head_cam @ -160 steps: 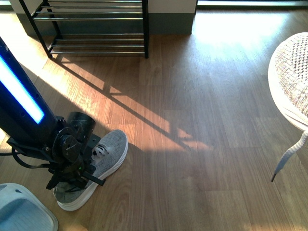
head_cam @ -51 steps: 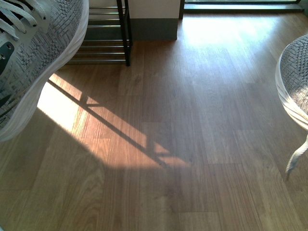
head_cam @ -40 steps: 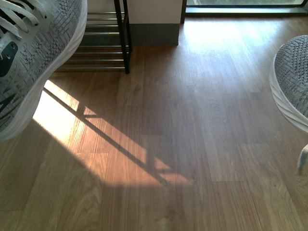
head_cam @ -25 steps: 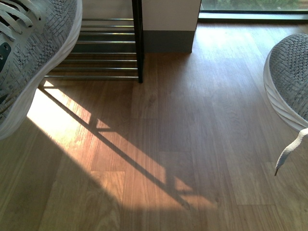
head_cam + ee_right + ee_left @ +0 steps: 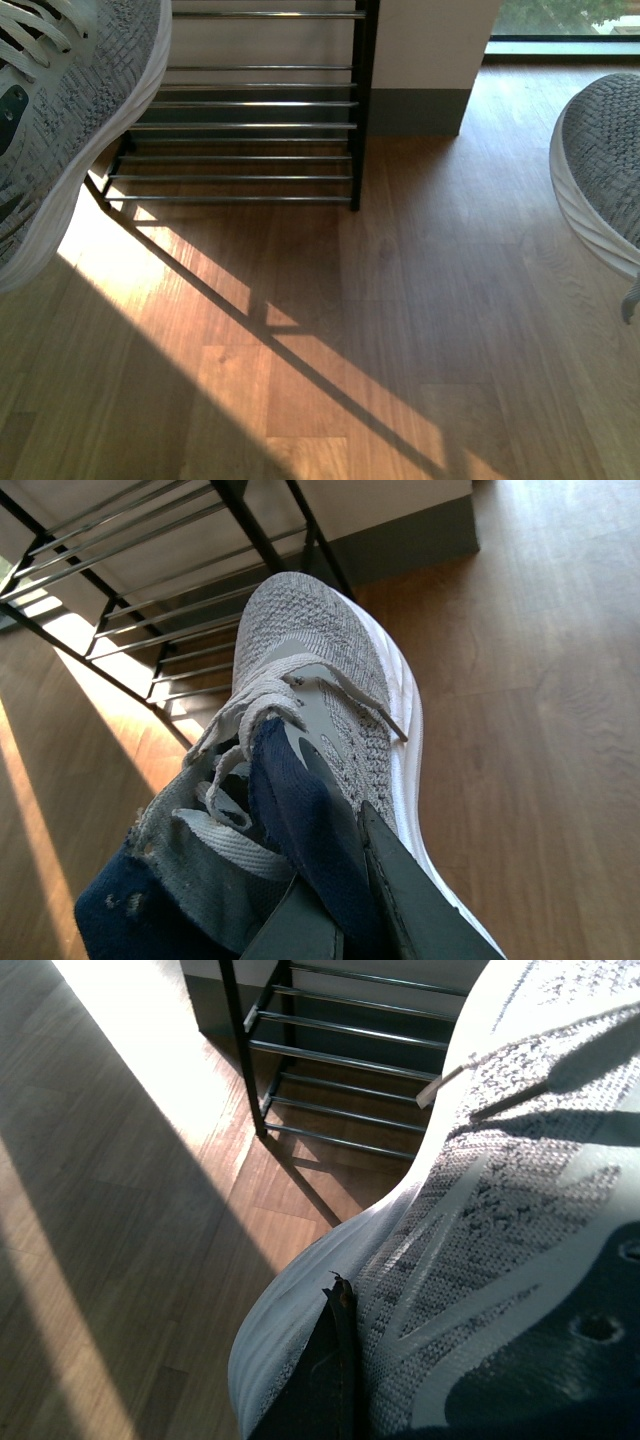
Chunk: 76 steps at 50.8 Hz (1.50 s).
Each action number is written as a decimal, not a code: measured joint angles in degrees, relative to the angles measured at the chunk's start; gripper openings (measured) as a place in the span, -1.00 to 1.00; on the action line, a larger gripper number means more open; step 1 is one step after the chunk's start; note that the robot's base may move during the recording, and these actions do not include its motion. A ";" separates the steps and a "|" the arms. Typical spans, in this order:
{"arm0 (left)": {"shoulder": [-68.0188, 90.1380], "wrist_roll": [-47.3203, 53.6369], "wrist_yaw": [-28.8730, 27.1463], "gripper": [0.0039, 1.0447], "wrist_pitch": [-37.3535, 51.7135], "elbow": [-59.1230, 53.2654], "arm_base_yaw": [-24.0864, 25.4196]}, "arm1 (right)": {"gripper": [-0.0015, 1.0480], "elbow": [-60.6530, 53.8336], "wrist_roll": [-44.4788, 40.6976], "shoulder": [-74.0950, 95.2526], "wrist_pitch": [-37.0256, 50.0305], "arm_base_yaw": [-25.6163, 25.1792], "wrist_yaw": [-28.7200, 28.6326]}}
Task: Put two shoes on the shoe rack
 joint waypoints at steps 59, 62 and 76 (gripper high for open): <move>-0.04 0.04 0.00 -0.98 -0.11 -0.02 0.17 | -0.97 0.00 0.00 0.00 0.00 0.15 0.15; -0.04 0.04 0.02 -0.98 -0.11 -0.02 0.17 | -0.97 0.00 0.00 0.00 0.00 0.15 0.11; -0.02 0.02 -0.15 -0.98 -0.11 -0.02 0.17 | -0.97 -0.07 0.00 0.00 -0.02 0.15 -0.07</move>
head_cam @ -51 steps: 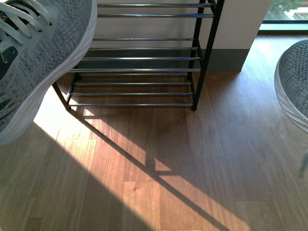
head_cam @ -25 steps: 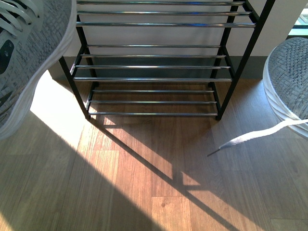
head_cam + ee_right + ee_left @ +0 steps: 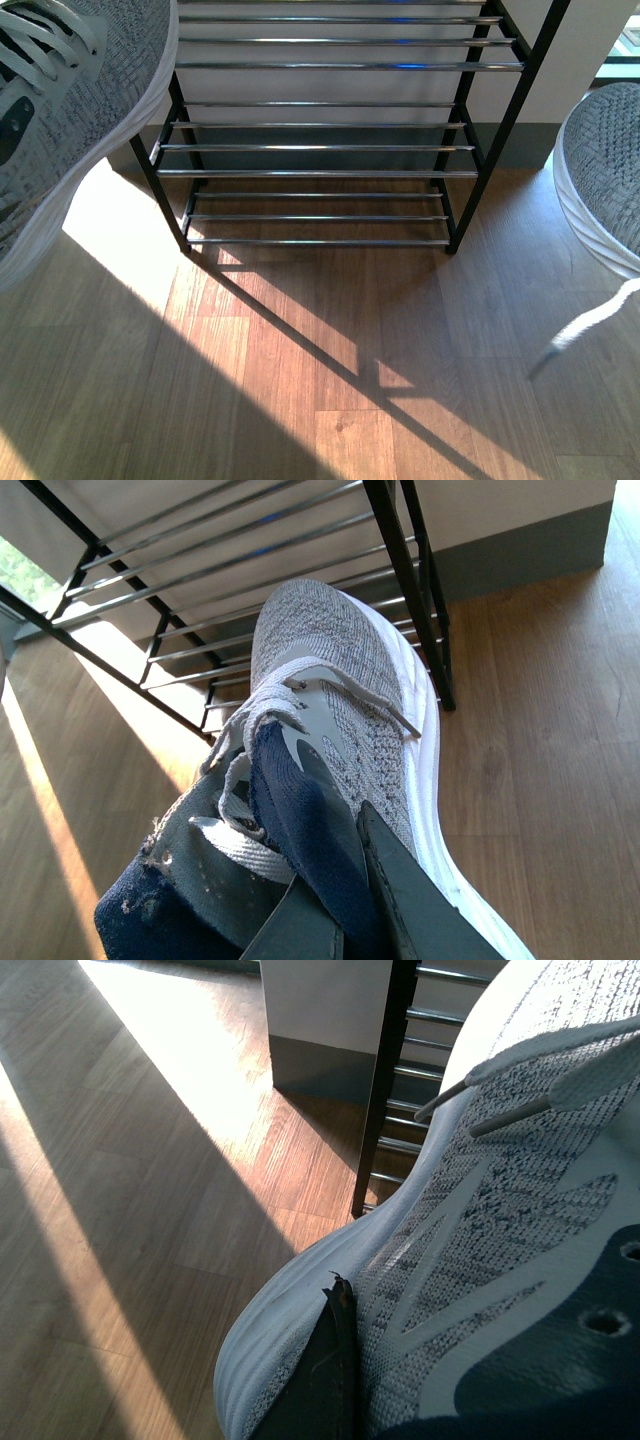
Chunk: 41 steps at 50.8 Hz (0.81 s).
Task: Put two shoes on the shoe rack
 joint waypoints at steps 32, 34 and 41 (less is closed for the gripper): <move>-0.02 -0.02 0.09 -0.98 0.00 0.00 0.00 | -0.97 0.02 0.00 0.00 0.00 0.00 -0.02; 0.00 -0.02 0.09 -0.98 0.00 0.00 0.00 | -0.97 0.02 0.02 0.00 0.00 0.00 -0.02; 0.00 -0.02 0.04 -0.98 0.00 0.00 0.00 | -0.97 0.02 0.00 0.00 0.00 0.00 -0.07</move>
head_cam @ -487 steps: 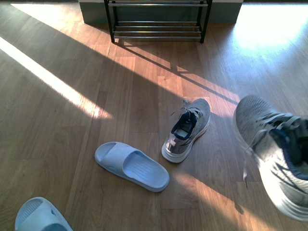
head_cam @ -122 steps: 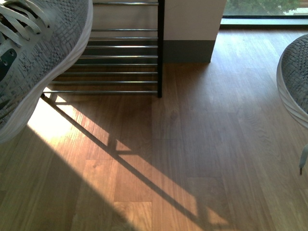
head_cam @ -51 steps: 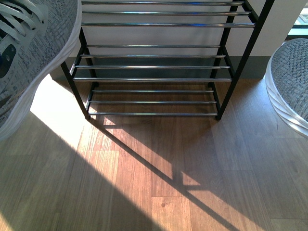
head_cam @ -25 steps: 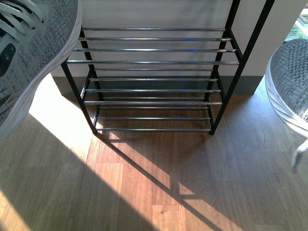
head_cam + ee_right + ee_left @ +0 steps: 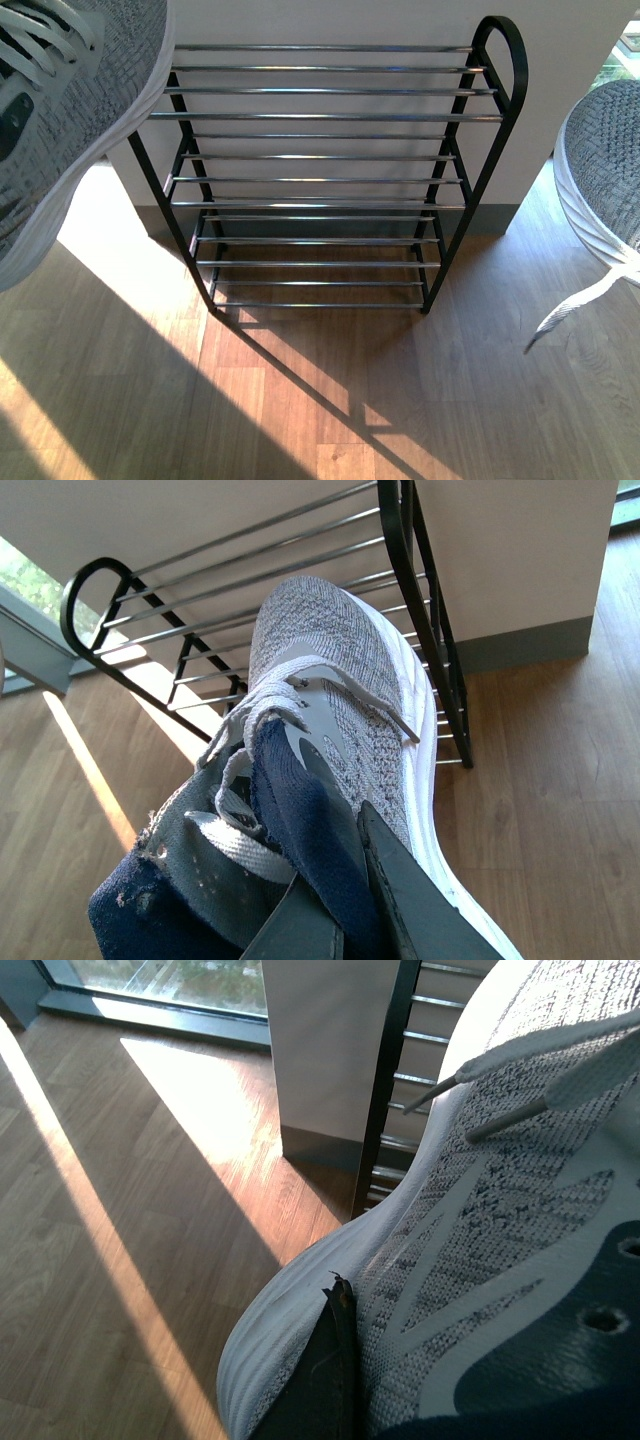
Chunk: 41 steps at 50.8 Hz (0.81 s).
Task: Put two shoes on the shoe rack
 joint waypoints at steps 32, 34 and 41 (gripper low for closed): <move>-0.04 0.00 -0.07 -0.98 0.00 0.00 0.00 | -0.97 41.24 6.97 58.18 22.69 37.92 28.76; -0.04 0.00 -0.09 -0.98 0.00 0.00 0.00 | -0.97 44.19 7.48 61.48 22.40 37.94 29.64; -0.04 0.00 -0.04 -0.98 0.00 0.00 0.00 | -0.97 53.33 10.67 70.75 19.71 36.85 33.77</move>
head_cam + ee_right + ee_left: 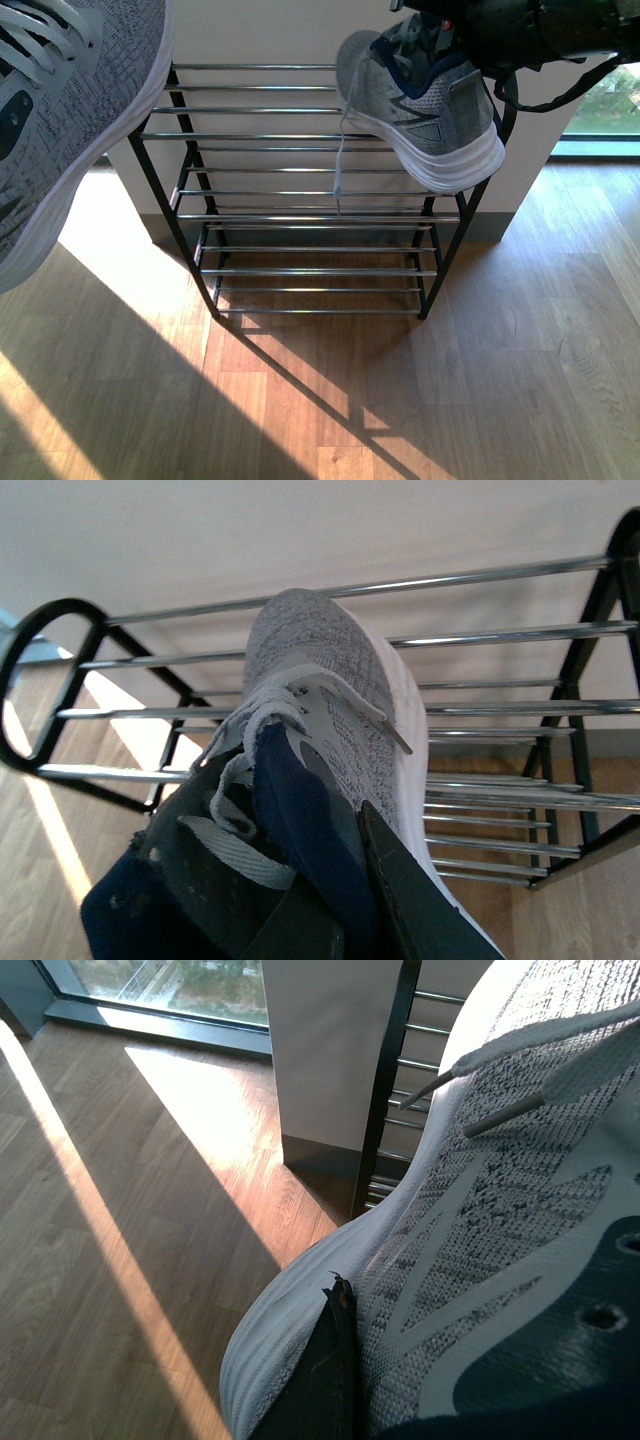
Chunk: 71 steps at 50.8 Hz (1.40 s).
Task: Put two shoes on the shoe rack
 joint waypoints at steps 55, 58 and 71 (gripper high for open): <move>0.00 0.00 -0.02 -0.98 0.00 0.00 0.00 | -0.97 23.23 9.99 18.53 -5.79 -3.48 14.97; 0.00 0.00 -0.02 -0.98 0.00 0.00 0.00 | -0.97 23.65 9.97 18.82 -6.01 -3.41 15.21; 0.00 0.00 -0.02 -0.98 0.00 0.00 0.00 | -0.43 22.62 9.57 18.29 -3.72 -3.37 13.64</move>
